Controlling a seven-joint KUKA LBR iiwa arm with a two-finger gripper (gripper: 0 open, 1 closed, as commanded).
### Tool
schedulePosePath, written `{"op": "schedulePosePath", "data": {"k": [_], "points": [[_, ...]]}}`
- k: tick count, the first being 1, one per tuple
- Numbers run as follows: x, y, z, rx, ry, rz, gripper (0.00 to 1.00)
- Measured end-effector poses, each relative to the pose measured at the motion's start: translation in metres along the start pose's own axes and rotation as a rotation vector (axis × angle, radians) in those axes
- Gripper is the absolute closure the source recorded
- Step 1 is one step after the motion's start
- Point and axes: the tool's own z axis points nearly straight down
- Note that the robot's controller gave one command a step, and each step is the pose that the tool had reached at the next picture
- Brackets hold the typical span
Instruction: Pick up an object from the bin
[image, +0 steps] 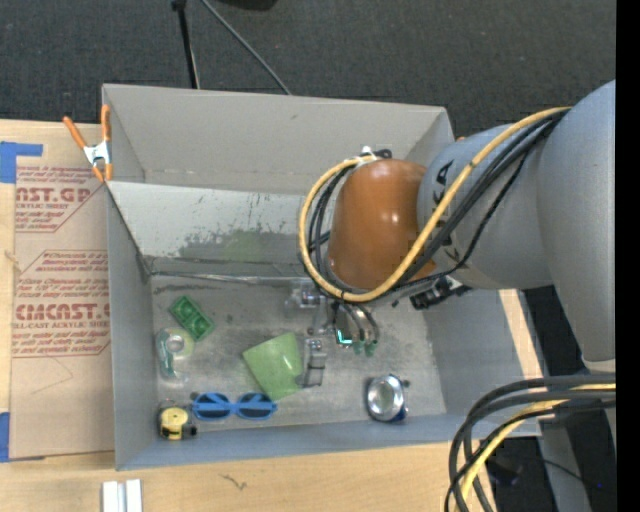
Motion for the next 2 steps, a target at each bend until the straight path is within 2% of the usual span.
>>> {"op": "schedulePosePath", "data": {"k": [1,2], "points": [[0.0200,0.0522,0.0637,-0.004,-0.008,-0.128,0.00],[0.0181,0.0510,0.0604,-0.004,-0.009,-0.124,1.00]]}}
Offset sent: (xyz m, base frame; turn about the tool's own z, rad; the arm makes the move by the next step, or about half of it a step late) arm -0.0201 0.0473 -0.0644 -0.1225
